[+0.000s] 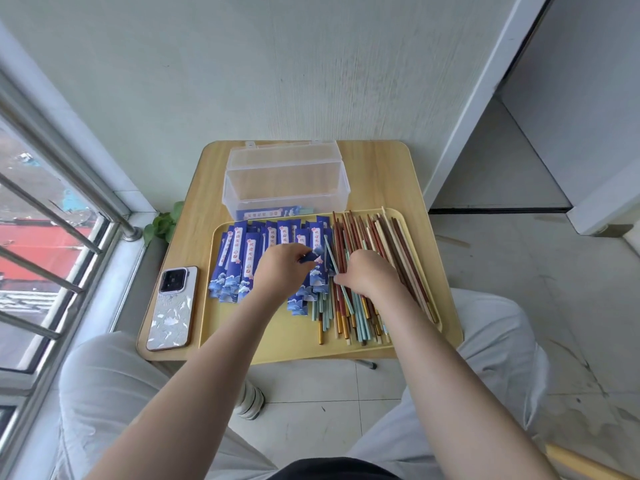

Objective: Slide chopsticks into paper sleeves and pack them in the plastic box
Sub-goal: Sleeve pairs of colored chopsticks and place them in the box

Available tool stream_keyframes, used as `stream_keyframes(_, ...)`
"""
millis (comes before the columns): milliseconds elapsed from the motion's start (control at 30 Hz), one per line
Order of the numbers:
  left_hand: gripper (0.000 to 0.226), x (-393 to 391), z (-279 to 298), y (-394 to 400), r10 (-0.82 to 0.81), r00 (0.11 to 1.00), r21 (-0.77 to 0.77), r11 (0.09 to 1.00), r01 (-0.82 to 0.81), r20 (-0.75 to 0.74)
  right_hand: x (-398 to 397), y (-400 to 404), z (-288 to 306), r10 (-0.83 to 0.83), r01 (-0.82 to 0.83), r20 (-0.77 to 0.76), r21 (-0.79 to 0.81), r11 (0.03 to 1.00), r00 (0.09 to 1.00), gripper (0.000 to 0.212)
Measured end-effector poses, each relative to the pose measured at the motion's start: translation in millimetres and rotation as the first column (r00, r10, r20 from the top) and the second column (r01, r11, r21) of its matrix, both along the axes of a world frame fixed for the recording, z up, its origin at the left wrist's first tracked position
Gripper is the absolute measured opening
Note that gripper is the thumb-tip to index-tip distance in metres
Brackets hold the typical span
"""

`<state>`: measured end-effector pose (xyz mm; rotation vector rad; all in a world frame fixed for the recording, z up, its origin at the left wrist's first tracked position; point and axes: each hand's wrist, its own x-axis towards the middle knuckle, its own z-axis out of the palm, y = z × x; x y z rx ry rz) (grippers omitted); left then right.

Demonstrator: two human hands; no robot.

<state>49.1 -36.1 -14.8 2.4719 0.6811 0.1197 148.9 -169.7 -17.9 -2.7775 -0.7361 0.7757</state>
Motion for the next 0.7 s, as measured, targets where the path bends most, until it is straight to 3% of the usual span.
stream_keyframes(100, 0.02, -1, -2, -2, 0.018, 1.0, -0.006, 1.0, -0.018, -0.007, -7, 6, 0, 0.026, -0.021, 0.045, -0.102, 0.995, 0.999, 0.026)
stream_keyframes(233, 0.028, -3, -2, -1, 0.049, 0.999, -0.057, 0.997, -0.048, 0.009, -10, 10, -3, 0.012, -0.003, 0.094, -0.089, 0.996, 0.996, 0.007)
stream_keyframes(367, 0.032, -4, 0, -1, 0.086, 0.996, -0.089, 0.992, -0.084, 0.015, -10, 9, 0, -0.01, 0.013, 0.074, -0.033, 0.999, 0.997, 0.013)
stream_keyframes(467, 0.024, -4, 0, 0, 0.11, 0.994, -0.104, 0.989, -0.108, 0.016, -7, 4, 2, -0.138, 0.123, 0.098, 0.143, 0.982, 0.986, 0.023)
stream_keyframes(567, 0.026, -3, 0, 4, 0.173, 0.985, -0.254, 0.953, -0.166, 0.004, 1, -3, 11, -0.293, 0.235, 0.087, 0.406, 0.883, 0.952, 0.01)
stream_keyframes(633, 0.027, -1, 3, 6, 0.209, 0.978, -0.443, 0.876, -0.194, -0.014, 6, -5, 22, -0.382, 0.316, -0.014, 0.591, 0.743, 0.924, 0.003)
stream_keyframes(700, 0.025, -2, 10, 6, 0.199, 0.98, -0.604, 0.779, -0.169, -0.017, 10, -5, 31, -0.438, 0.401, -0.142, 0.705, 0.584, 0.888, 0.009)
